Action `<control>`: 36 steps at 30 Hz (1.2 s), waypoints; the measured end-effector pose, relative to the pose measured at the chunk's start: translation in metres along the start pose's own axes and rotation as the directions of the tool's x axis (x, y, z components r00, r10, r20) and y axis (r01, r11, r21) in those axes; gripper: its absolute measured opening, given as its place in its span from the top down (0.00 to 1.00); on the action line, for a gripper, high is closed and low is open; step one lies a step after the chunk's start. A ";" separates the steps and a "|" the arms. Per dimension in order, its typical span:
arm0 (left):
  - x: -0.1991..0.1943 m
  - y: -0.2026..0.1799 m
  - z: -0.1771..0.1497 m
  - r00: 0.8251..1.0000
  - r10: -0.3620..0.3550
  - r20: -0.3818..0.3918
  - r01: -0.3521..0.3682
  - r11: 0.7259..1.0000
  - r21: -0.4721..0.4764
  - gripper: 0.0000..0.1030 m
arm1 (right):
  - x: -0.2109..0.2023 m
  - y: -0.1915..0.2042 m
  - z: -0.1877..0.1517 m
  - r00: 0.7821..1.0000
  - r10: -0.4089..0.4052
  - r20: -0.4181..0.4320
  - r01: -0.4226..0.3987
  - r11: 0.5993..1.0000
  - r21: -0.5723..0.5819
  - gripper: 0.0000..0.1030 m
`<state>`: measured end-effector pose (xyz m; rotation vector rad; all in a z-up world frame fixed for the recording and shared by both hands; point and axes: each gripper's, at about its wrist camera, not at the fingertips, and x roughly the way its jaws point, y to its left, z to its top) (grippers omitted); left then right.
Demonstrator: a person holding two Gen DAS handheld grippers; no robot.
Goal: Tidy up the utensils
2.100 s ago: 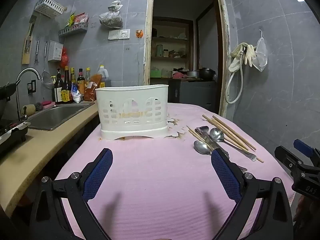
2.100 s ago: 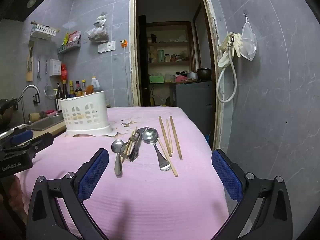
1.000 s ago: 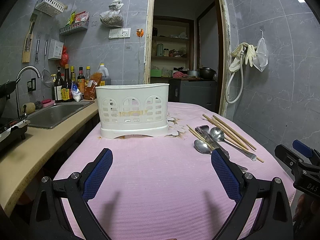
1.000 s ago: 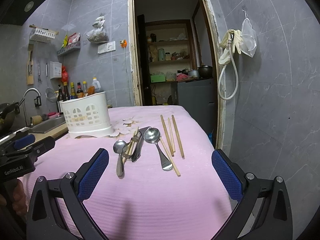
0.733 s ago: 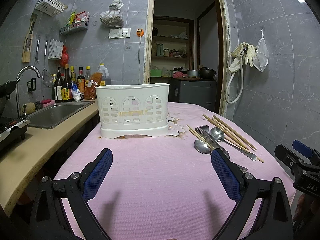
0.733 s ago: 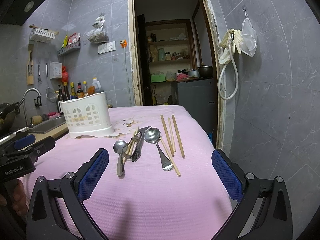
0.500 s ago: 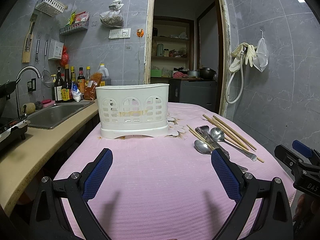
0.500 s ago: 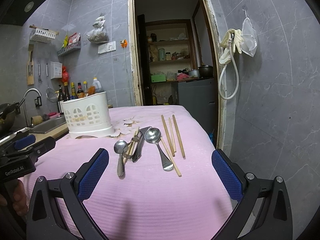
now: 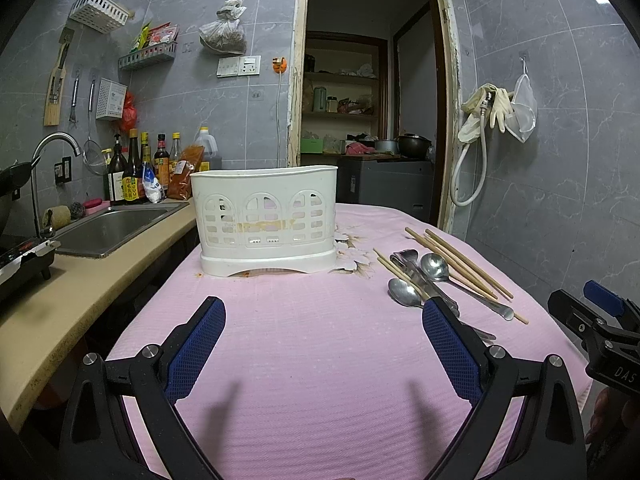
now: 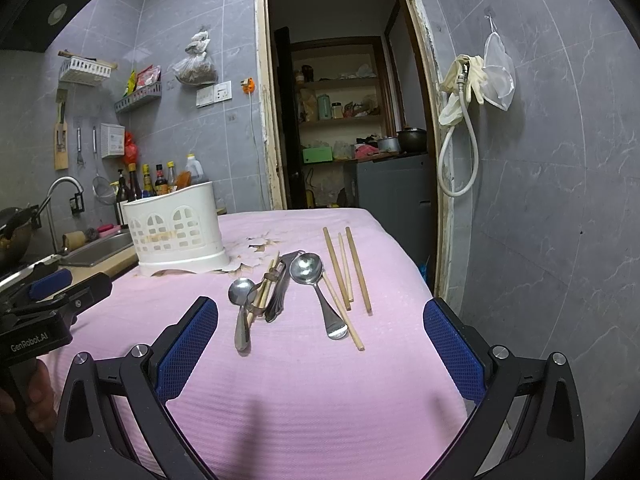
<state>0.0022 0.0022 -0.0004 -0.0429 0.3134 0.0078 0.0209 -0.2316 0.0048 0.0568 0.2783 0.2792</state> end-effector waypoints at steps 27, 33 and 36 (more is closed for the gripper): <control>0.000 0.000 0.000 1.000 0.000 -0.002 0.000 1.000 0.001 0.06 | 0.002 0.001 -0.001 1.000 0.003 -0.004 -0.003 1.000 0.005 0.00; 0.003 0.000 -0.002 1.000 0.004 -0.007 -0.003 1.000 0.006 0.06 | 0.002 0.007 -0.004 1.000 0.003 -0.011 -0.003 1.000 0.004 0.00; 0.007 -0.002 0.005 1.000 0.004 0.009 -0.004 1.000 0.027 0.06 | 0.004 0.009 -0.001 1.000 0.000 -0.005 0.000 1.000 -0.019 0.00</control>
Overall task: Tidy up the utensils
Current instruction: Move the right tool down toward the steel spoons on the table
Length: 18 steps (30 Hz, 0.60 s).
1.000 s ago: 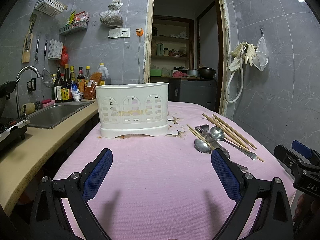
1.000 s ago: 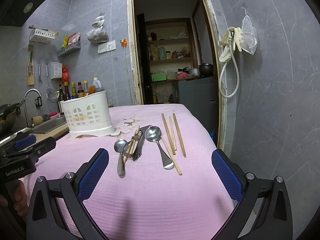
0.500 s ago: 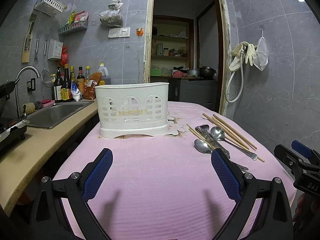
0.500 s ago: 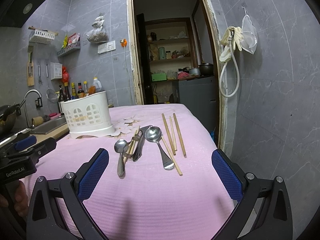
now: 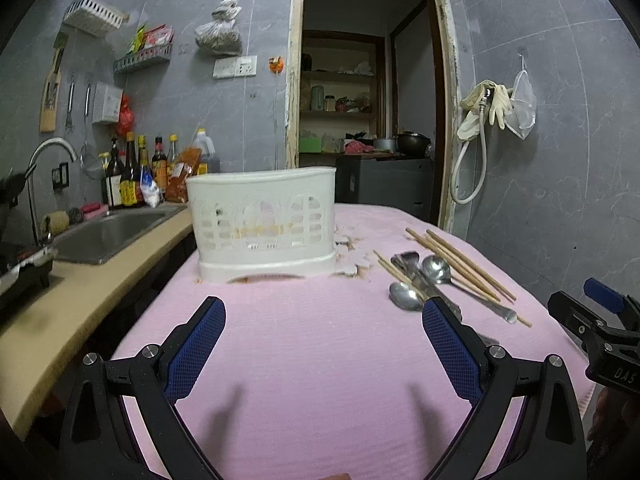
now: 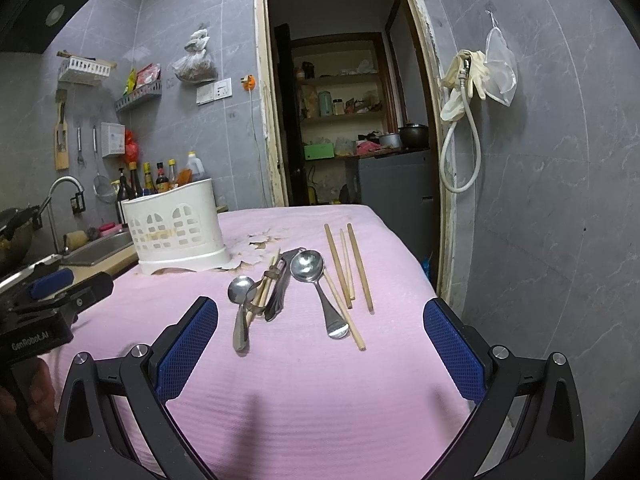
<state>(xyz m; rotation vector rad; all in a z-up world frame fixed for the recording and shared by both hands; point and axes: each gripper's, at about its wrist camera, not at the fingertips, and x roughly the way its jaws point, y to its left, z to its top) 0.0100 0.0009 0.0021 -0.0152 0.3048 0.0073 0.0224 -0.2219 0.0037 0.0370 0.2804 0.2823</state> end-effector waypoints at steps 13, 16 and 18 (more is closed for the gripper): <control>0.069 -0.007 0.035 0.975 -0.127 -0.182 0.134 0.991 0.024 0.06 | 0.036 -0.039 0.041 0.999 0.007 -0.049 -0.010 0.998 -0.061 0.00; 0.086 -0.006 0.040 0.959 -0.164 -0.229 0.165 0.986 -0.014 0.06 | 0.050 -0.046 0.047 0.997 0.022 -0.079 -0.028 0.997 -0.074 0.00; 0.097 -0.005 0.043 0.945 -0.193 -0.264 0.191 0.981 -0.032 0.07 | 0.060 -0.049 0.050 0.993 0.040 -0.107 -0.049 0.995 -0.084 0.00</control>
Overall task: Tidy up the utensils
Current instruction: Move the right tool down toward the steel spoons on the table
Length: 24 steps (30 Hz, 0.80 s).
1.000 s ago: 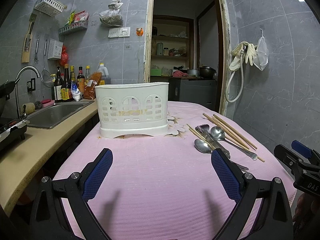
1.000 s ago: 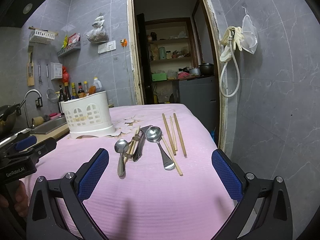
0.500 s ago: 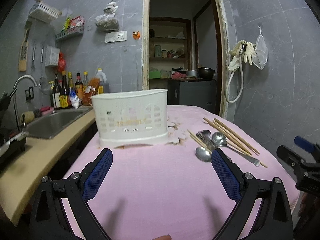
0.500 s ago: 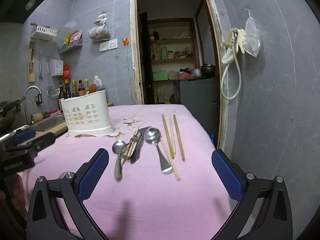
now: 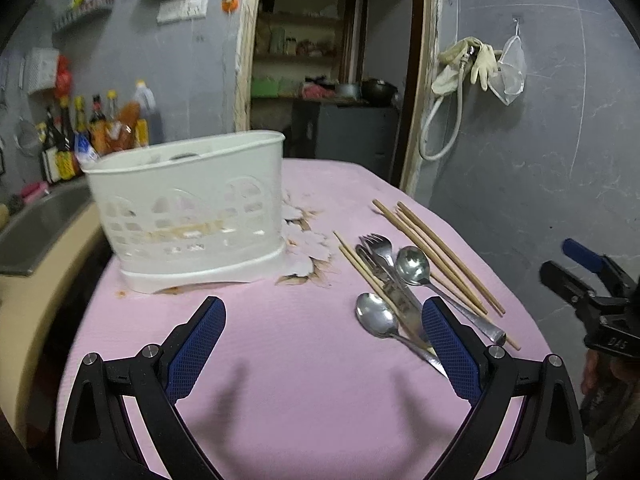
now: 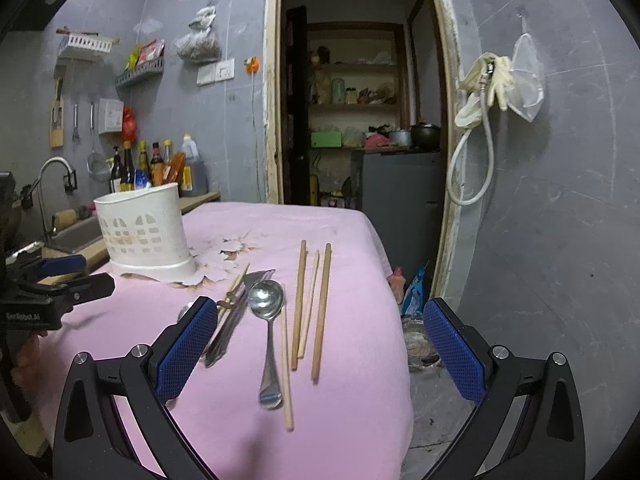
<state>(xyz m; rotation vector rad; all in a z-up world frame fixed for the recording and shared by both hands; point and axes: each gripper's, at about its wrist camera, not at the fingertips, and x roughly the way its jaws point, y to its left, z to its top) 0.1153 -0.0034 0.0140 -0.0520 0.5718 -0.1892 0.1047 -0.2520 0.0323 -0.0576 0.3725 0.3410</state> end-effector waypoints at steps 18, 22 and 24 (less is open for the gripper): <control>0.083 0.010 0.017 0.909 -0.235 -0.345 0.223 0.972 -0.074 0.64 | 0.077 -0.003 0.005 0.948 0.159 -0.274 -0.171 0.985 -0.019 0.55; 0.090 0.014 0.019 0.894 -0.266 -0.360 0.238 0.964 -0.122 0.73 | 0.084 -0.002 0.008 0.940 0.173 -0.294 -0.188 0.982 -0.023 0.62; 0.091 0.018 0.019 0.889 -0.276 -0.366 0.240 0.960 -0.142 0.81 | 0.089 0.000 0.009 0.934 0.182 -0.308 -0.199 0.980 -0.023 0.63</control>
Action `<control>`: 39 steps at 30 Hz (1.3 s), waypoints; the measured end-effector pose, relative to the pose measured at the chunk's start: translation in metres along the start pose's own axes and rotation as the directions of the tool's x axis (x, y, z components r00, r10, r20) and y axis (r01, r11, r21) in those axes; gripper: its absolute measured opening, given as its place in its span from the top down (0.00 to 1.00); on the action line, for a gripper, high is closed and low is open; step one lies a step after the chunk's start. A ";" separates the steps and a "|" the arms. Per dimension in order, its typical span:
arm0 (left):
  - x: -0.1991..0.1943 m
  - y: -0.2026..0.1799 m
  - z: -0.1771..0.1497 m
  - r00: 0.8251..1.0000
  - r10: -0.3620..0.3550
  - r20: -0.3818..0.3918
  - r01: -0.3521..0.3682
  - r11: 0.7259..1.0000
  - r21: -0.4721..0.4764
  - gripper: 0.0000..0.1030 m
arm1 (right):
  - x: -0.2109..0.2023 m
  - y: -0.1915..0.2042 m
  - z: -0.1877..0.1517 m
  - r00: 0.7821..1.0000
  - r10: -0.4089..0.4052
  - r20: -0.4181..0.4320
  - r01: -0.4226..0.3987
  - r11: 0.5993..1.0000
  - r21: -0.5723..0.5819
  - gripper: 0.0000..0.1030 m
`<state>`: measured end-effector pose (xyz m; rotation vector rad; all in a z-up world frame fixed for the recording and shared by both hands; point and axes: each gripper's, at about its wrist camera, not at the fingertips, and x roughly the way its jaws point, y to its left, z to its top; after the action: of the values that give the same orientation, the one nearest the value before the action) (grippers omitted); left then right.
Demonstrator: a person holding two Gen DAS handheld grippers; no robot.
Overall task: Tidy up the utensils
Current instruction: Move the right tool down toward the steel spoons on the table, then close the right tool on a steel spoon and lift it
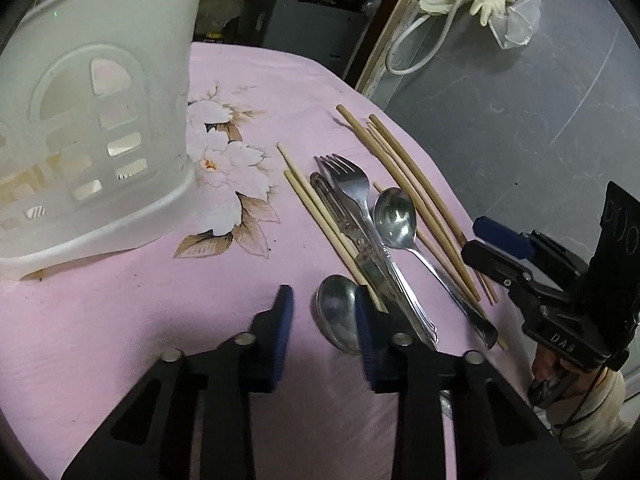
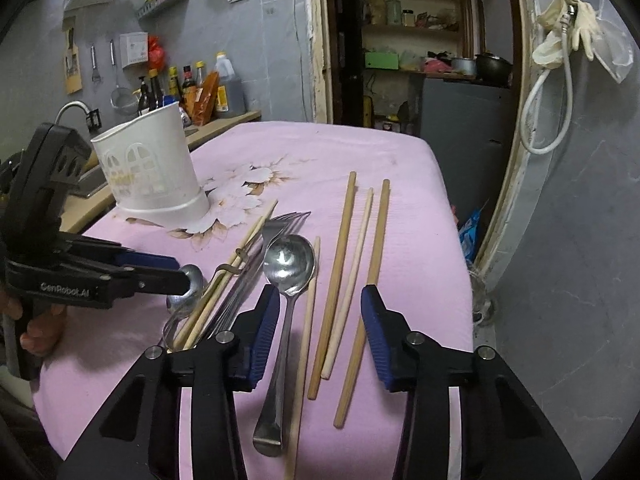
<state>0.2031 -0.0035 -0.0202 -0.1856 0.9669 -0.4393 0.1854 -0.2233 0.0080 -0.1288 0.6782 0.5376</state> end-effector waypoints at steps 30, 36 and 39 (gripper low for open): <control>-0.021 0.016 -0.003 0.992 0.051 0.114 -0.038 0.992 -0.117 0.98 | 0.074 0.049 0.024 0.979 -0.152 -0.138 0.106 0.951 -0.292 0.64; -0.036 0.013 -0.005 0.985 0.044 0.169 -0.027 0.995 -0.100 0.99 | 0.074 0.053 0.023 0.984 -0.111 -0.141 0.065 0.953 -0.295 0.90; -0.049 0.003 -0.006 0.967 0.048 0.249 -0.036 0.998 -0.053 0.99 | 0.064 0.055 0.023 0.992 -0.076 -0.099 0.044 0.957 -0.287 0.94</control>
<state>0.1747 0.0208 0.0126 -0.2573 0.7317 -0.3439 0.2120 -0.1414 -0.0110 -0.4506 0.6981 0.5707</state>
